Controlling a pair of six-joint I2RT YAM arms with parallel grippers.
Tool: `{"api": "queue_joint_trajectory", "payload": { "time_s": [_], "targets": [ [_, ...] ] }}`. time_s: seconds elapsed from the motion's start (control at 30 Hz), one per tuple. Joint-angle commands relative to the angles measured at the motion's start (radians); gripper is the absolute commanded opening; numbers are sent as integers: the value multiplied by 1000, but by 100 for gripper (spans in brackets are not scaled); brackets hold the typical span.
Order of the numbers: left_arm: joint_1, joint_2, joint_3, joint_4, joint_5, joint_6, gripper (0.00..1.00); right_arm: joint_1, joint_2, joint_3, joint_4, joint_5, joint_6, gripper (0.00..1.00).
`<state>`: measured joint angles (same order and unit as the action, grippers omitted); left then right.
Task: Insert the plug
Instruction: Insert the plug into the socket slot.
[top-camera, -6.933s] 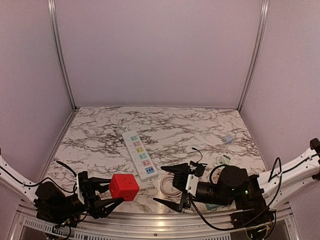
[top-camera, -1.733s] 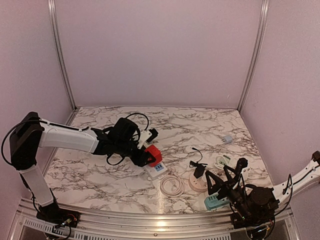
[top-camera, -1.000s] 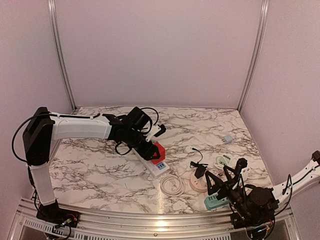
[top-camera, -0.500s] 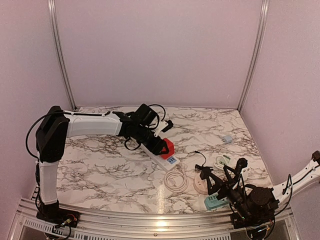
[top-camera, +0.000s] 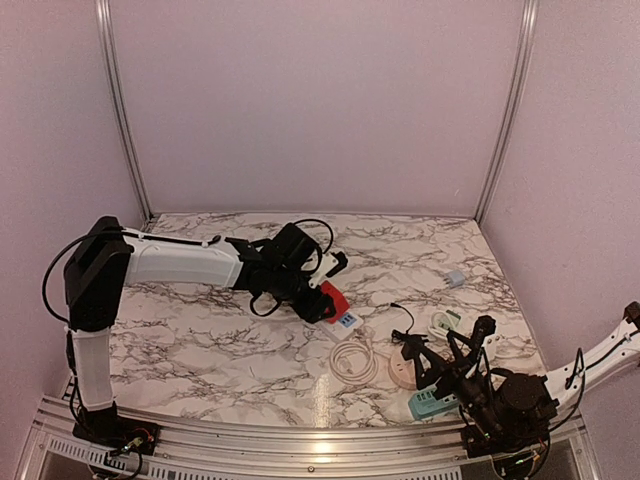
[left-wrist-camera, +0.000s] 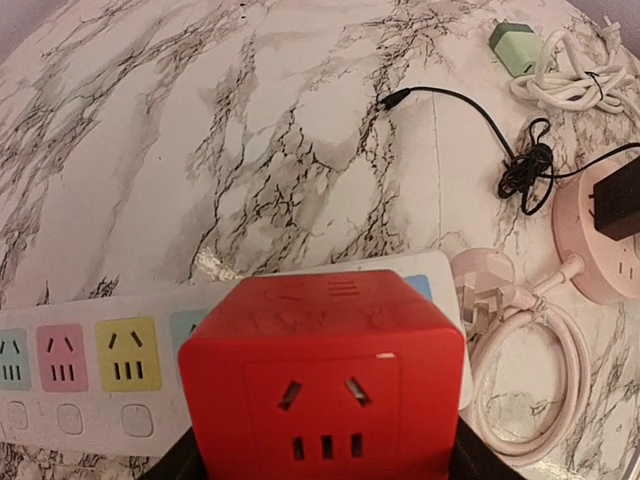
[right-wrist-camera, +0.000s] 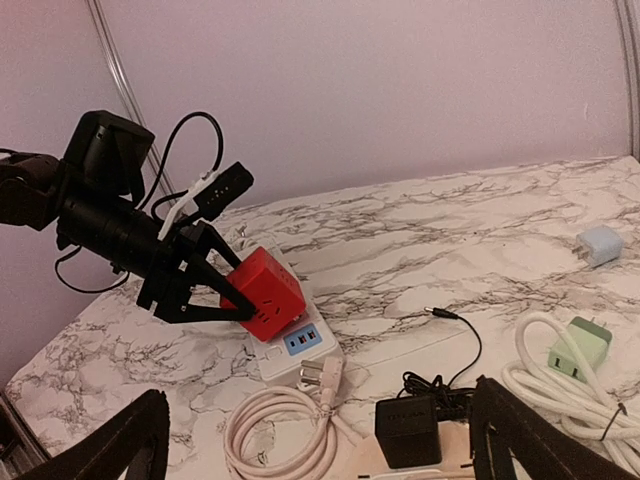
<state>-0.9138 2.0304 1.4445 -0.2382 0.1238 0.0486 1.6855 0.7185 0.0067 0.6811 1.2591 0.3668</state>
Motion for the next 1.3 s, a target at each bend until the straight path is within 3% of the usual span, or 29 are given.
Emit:
{"api": "queue_joint_trajectory", "payload": {
  "time_s": [0.0,0.43,0.93,1.0,1.13,1.27],
  "targets": [
    [-38,83,-165,-363,12,5,0,5,-7,-109,20,-6,-2,99],
    [-67,-15,-132,-413,-13,10,0,5,3,-107,21,-5,-1,98],
    [-88,-196,-292,-361,-24,-17,0,5,9,-109,27,-9,6,99],
    [-88,-196,-285,-358,-24,-16,13,5,12,-110,32,-6,3,99],
    [-90,-182,-238,-384,-29,-3,28,5,18,-111,37,-4,6,98],
    [-91,-164,-177,-406,-32,6,34,5,31,-105,38,-4,0,98]
  ]
}}
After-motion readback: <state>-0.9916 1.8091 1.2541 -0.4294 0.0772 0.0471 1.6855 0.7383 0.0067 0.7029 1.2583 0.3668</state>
